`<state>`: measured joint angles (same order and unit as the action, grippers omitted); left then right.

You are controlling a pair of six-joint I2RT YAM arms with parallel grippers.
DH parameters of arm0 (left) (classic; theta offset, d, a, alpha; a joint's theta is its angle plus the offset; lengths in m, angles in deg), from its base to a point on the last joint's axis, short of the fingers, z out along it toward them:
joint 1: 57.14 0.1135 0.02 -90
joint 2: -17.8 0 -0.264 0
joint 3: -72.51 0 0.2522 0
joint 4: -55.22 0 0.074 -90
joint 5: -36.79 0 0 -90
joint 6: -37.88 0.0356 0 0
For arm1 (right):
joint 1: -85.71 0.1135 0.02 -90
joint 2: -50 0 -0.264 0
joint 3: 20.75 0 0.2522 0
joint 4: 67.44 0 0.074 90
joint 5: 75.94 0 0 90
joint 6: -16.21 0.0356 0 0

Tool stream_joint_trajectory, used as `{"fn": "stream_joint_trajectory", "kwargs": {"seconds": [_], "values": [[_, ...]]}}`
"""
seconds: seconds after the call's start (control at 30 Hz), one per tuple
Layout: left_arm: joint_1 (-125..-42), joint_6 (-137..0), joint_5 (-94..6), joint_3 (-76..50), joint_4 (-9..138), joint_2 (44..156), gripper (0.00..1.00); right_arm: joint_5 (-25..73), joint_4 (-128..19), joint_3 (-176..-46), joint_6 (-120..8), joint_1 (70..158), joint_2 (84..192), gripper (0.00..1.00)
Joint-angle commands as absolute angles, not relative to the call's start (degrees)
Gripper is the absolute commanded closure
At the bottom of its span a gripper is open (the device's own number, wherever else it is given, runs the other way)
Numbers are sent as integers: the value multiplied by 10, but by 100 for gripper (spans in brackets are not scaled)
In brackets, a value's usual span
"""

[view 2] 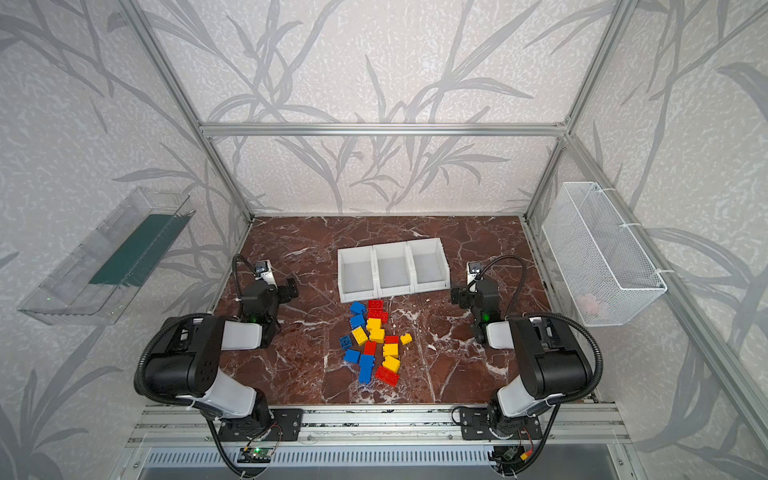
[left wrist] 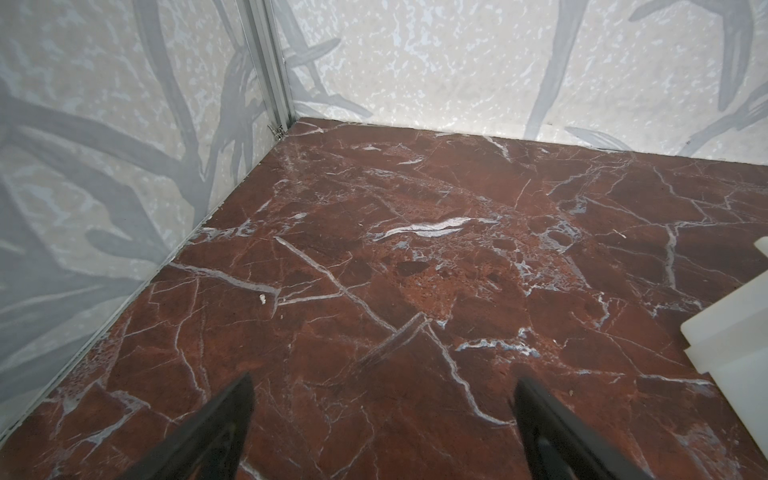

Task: Sort the legos into containers by color
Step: 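Raise both arms from rest toward the brick pile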

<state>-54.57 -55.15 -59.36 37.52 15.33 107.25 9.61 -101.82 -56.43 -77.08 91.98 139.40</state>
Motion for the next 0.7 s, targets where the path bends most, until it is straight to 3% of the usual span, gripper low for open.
{"fn": "stream_joint_trajectory", "kwargs": {"seconds": [0.0,0.4,0.47,0.53,0.67], "values": [[-548,-546,-597,374,144,1077,1,94,-1022,-577,-771,917,1384,1],[-548,-546,-599,375,143,1076,1,94,-1022,-576,-772,917,1384,1],[-552,-556,-637,383,146,1049,1,81,-1047,-568,-771,917,1376,1],[-564,-549,-665,374,221,974,1,73,-1013,-564,-780,927,1322,1],[-583,-587,-670,267,562,834,1,38,-711,-647,-789,987,1172,1]]}}
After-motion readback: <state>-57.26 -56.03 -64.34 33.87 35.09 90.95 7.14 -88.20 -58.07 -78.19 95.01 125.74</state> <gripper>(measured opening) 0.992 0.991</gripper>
